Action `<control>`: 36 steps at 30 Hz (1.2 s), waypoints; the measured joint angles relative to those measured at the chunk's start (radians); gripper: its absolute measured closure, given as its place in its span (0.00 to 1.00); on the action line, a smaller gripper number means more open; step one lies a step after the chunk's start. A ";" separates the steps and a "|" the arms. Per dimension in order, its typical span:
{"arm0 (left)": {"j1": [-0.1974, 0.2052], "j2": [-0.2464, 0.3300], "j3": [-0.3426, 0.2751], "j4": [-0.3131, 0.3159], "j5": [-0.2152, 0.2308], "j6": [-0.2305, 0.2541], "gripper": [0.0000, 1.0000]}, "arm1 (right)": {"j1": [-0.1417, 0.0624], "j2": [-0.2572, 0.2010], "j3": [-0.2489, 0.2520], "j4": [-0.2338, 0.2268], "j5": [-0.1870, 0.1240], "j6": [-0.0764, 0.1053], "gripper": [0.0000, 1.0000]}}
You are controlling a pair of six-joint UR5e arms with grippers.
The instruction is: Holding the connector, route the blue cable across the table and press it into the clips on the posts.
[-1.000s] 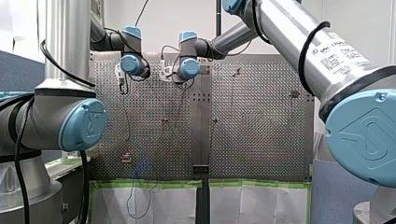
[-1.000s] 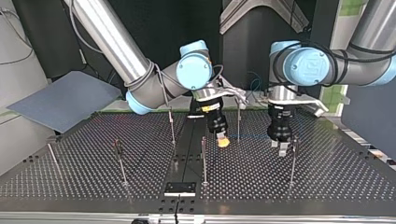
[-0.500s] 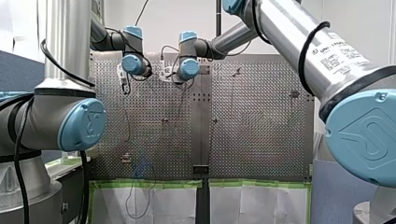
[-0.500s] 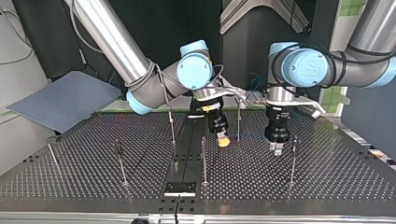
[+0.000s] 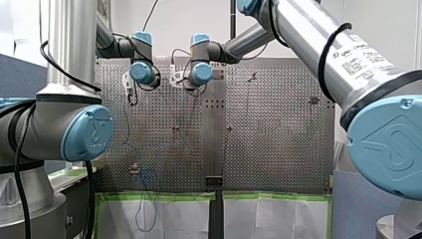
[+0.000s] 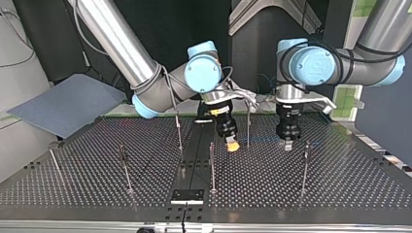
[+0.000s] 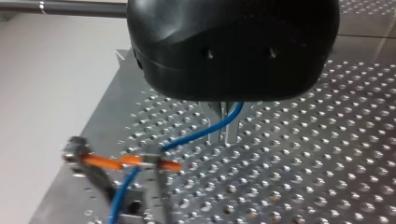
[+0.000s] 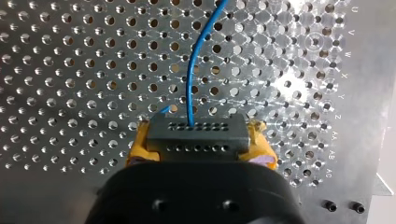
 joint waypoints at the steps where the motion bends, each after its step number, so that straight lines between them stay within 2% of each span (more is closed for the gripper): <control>1: -0.002 0.000 -0.007 0.003 -0.006 0.004 1.00 | 0.000 0.000 0.001 0.000 0.000 0.001 1.00; 11: -0.022 0.000 -0.107 0.064 -0.034 0.027 1.00 | 0.000 0.000 0.048 0.002 0.002 0.008 1.00; 18: -0.040 -0.012 -0.171 0.076 -0.066 0.032 1.00 | 0.000 0.000 0.082 0.004 0.001 0.008 1.00; 26: -0.058 -0.071 -0.207 0.098 -0.102 0.045 1.00 | 0.001 0.000 0.105 0.035 0.001 0.003 1.00; 36: -0.060 -0.077 -0.238 0.152 -0.104 0.031 1.00 | 0.010 0.000 0.173 0.038 0.004 -0.005 1.00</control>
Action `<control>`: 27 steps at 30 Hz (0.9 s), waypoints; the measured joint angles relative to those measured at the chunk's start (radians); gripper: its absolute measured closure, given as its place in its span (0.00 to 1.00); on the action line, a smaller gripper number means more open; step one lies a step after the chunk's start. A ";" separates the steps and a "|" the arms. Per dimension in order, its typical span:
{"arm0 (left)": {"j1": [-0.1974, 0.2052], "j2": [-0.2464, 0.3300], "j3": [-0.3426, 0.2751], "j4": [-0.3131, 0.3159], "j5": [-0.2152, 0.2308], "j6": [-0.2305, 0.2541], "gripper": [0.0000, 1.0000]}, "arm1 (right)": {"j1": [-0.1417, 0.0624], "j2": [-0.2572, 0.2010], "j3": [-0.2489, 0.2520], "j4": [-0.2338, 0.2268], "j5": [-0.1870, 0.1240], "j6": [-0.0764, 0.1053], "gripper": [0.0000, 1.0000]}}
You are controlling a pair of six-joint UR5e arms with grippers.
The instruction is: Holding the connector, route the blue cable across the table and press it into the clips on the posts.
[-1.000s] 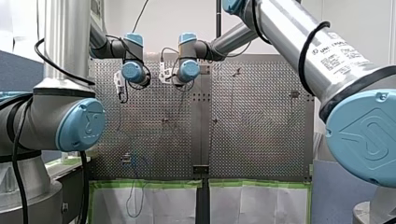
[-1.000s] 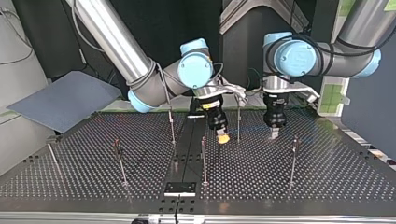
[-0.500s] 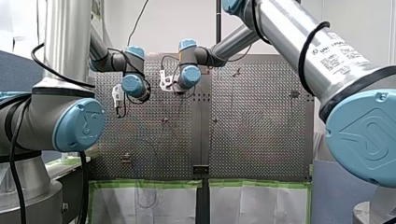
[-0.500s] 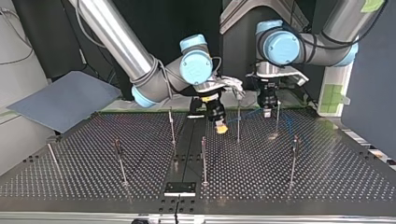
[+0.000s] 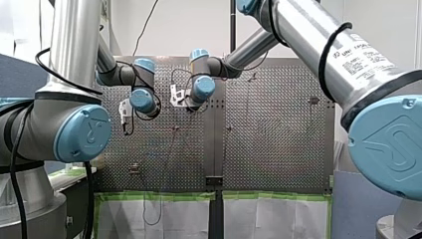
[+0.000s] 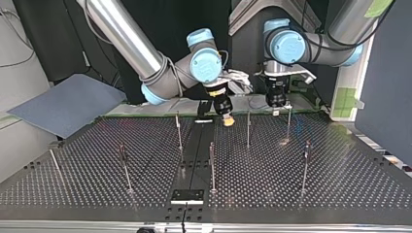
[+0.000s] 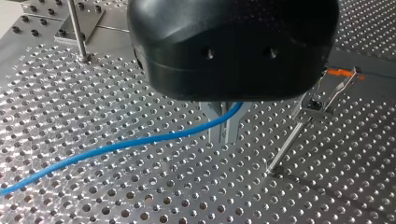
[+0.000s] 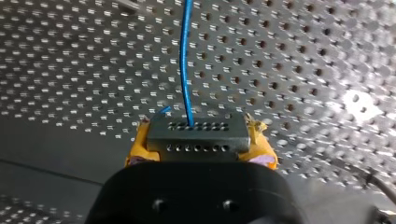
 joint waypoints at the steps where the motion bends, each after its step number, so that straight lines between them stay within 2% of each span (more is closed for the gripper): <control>1: 0.000 0.000 -0.003 0.006 0.000 -0.002 1.00 | 0.001 0.000 0.006 0.000 0.000 0.000 1.00; 7: -0.002 -0.017 -0.026 0.032 0.000 -0.013 1.00 | 0.003 0.000 0.045 -0.002 0.003 0.001 1.00; 12: -0.002 -0.064 -0.046 0.052 0.000 -0.015 1.00 | 0.004 0.000 0.062 -0.002 0.002 0.003 1.00; 18: 0.008 -0.118 -0.074 0.106 0.006 -0.035 1.00 | 0.001 0.001 0.079 -0.006 0.001 0.005 1.00; 27: 0.009 -0.131 -0.077 0.163 0.055 -0.042 1.00 | -0.003 0.001 0.112 -0.033 0.000 0.014 1.00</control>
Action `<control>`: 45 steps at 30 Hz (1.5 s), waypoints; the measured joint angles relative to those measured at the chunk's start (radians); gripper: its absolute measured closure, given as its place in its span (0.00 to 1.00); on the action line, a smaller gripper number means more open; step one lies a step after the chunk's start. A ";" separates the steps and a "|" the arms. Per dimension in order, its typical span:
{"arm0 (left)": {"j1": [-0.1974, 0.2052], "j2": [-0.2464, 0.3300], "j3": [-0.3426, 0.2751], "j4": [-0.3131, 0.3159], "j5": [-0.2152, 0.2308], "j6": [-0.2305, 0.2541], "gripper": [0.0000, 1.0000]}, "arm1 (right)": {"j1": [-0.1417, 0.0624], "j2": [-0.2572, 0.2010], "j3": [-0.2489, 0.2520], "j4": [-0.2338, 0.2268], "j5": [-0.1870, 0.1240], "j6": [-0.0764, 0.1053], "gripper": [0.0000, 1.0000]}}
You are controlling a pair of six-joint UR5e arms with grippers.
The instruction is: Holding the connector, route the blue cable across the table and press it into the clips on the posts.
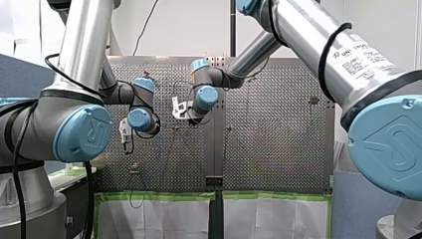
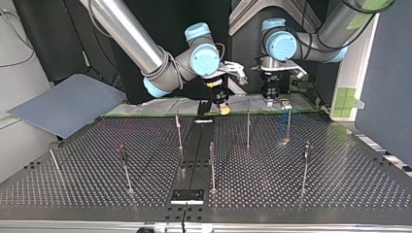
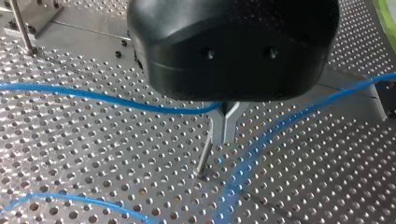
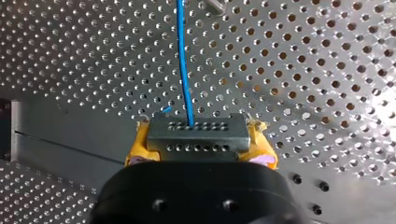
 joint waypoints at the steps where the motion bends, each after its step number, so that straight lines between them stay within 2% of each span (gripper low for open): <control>1: 0.000 0.000 0.000 0.001 0.002 0.000 1.00 | 0.000 0.000 0.004 -0.005 0.000 0.002 1.00; 7: 0.003 -0.005 0.005 0.011 0.014 0.001 1.00 | -0.008 0.001 0.020 -0.040 -0.004 0.012 1.00; 13: 0.014 -0.053 0.041 0.052 0.037 0.003 1.00 | -0.024 0.013 0.021 -0.072 -0.013 0.022 1.00; 20: 0.023 -0.115 0.066 0.061 0.066 0.003 1.00 | -0.036 0.045 0.022 -0.111 -0.047 0.046 1.00; 29: 0.029 -0.174 0.120 0.073 0.087 0.008 1.00 | -0.053 0.053 0.022 -0.152 -0.088 0.074 1.00; 45: 0.072 -0.181 0.183 0.081 0.147 -0.002 1.00 | -0.098 0.084 0.021 -0.168 -0.102 0.079 1.00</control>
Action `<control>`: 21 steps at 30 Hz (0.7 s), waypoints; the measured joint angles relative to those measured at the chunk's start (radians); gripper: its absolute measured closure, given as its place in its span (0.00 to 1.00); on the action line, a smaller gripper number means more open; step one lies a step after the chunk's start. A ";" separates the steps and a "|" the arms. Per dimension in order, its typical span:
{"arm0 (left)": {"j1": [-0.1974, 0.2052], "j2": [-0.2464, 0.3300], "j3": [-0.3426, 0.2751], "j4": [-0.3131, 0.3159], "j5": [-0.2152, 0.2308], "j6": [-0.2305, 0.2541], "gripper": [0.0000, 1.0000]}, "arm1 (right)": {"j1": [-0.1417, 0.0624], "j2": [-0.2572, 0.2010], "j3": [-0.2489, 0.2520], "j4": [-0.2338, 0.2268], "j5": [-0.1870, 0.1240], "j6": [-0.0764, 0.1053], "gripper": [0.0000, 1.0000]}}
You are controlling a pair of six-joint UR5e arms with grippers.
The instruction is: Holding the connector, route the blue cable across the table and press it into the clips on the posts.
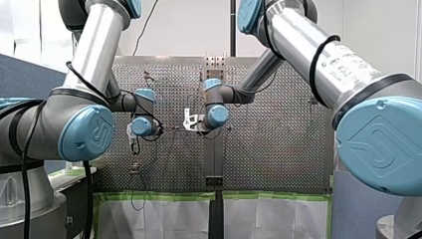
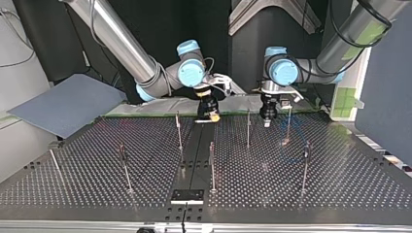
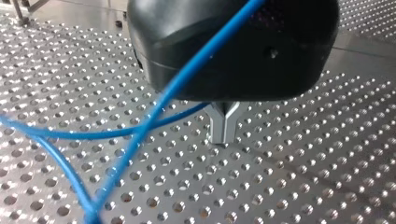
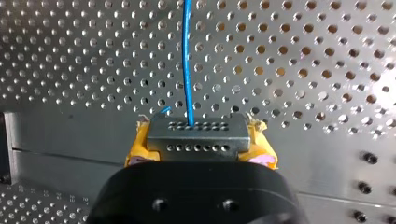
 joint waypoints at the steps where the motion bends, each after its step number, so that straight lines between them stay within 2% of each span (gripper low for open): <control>1: 0.003 0.000 0.004 -0.003 0.003 0.000 1.00 | -0.003 0.000 -0.001 -0.001 -0.001 0.001 1.00; 9: 0.025 -0.034 0.060 -0.053 0.017 0.015 1.00 | -0.032 0.001 -0.009 -0.003 -0.026 0.029 1.00; 12: 0.026 -0.062 0.087 -0.074 0.020 0.033 1.00 | -0.043 0.001 -0.012 -0.003 -0.031 0.032 1.00; 21: 0.041 -0.139 0.148 -0.093 0.020 0.015 1.00 | -0.073 0.001 -0.016 -0.003 -0.037 0.033 1.00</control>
